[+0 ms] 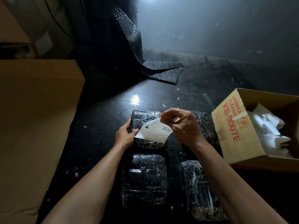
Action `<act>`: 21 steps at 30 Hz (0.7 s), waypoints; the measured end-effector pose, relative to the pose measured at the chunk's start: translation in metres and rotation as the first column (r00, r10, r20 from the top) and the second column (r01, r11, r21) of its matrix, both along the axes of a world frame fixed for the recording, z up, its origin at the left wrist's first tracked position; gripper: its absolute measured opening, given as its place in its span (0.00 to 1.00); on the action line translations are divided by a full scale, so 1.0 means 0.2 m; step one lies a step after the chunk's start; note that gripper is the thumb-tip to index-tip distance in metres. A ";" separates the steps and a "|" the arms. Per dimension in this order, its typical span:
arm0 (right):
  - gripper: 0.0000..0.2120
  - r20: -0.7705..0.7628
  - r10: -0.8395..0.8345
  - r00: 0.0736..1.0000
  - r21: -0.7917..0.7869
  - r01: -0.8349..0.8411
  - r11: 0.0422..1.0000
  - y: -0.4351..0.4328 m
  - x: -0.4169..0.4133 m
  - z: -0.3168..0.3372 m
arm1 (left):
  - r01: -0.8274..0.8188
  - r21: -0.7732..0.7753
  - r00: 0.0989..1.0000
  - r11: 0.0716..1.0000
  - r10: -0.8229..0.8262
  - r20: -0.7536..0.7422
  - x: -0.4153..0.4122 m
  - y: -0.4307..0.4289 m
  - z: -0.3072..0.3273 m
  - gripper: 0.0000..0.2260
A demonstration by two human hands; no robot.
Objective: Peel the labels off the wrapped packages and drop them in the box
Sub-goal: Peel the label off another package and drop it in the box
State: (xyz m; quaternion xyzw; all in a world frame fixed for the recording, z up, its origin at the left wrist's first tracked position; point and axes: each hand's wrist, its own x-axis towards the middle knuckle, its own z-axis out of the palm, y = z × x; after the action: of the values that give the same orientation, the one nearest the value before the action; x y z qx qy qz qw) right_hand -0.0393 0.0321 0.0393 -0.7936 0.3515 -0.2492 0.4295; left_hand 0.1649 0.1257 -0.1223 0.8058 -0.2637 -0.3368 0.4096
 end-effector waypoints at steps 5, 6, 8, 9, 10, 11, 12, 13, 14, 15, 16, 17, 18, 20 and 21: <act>0.04 -0.010 -0.017 1.000 -0.075 0.016 0.997 0.03 -0.01 0.03 | 0.006 0.039 1.000 0.999 -0.005 -0.022 0.00 0.03 0.03 0.34; 0.04 -0.011 -0.021 1.000 -0.090 0.020 0.996 0.03 -0.02 0.05 | 0.010 0.041 1.000 0.999 -0.010 -0.020 0.00 0.04 0.05 0.34; 0.05 -0.002 -0.024 1.000 -0.115 0.024 0.993 0.03 -0.03 0.08 | 0.005 0.049 1.000 0.999 -0.006 0.020 0.01 0.05 0.10 0.32; 0.05 0.004 -0.030 1.000 -0.129 0.030 0.991 0.03 -0.04 0.10 | -0.006 0.053 0.998 0.999 0.003 0.056 0.01 0.06 0.13 0.31; 0.05 0.009 -0.039 0.999 -0.144 0.040 0.989 0.03 -0.05 0.12 | -0.016 0.052 0.996 0.999 0.011 0.093 0.00 0.06 0.17 0.29; 0.05 0.007 -0.051 0.999 -0.162 0.052 0.985 0.03 -0.07 0.14 | -0.017 0.037 0.993 0.999 0.013 0.117 0.00 0.06 0.21 0.27; 0.05 -0.002 -0.068 0.998 -0.177 0.067 0.982 0.03 -0.09 0.17 | -0.005 0.016 0.992 1.000 0.003 0.129 -0.01 0.05 0.26 0.25; 0.05 -0.018 -0.085 0.996 -0.190 0.080 0.979 0.02 -0.11 0.20 | 0.018 -0.009 0.990 1.000 -0.017 0.143 -0.02 0.04 0.31 0.23; 0.04 -0.040 -0.098 0.994 -0.200 0.088 0.976 0.01 -0.14 0.23 | 0.051 -0.031 0.986 0.998 -0.045 0.161 -0.03 0.03 0.36 0.22; 0.04 -0.069 -0.109 0.992 -0.214 0.092 0.973 0.01 -0.18 0.26 | 0.085 -0.053 0.981 0.995 -0.075 0.180 -0.05 0.02 0.40 0.21; 0.04 -0.101 -0.119 0.988 -0.230 0.093 0.969 0.00 -0.21 0.30 | 0.123 -0.069 0.974 0.990 -0.107 0.199 -0.08 0.00 0.46 0.21; 0.03 -0.130 -0.130 0.983 -0.247 0.095 0.964 -0.02 -0.25 0.33 | 0.162 -0.087 0.966 0.983 -0.140 0.217 -0.11 -0.02 0.50 0.21; 0.03 -0.150 -0.144 0.978 -0.261 0.101 0.960 -0.03 -0.30 0.36 | 0.199 -0.102 0.957 0.975 -0.170 0.234 -0.15 -0.05 0.55 0.22; 0.02 -0.174 -0.193 0.966 -0.288 0.138 0.948 -0.07 -0.39 0.43 | 0.262 -0.121 0.937 0.958 -0.222 0.269 -0.24 -0.11 0.65 0.23; 0.02 -0.185 -0.225 0.957 -0.305 0.161 0.939 -0.09 -0.45 0.46 | 0.300 -0.127 0.920 0.945 -0.252 0.299 -0.29 -0.15 0.69 0.23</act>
State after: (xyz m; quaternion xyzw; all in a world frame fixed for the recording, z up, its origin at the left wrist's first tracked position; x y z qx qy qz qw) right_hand -0.1293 0.0135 0.1314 -0.8312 0.4330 -0.2506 0.2425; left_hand 0.1067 0.0959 0.0153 0.7617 -0.4577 -0.2507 0.3840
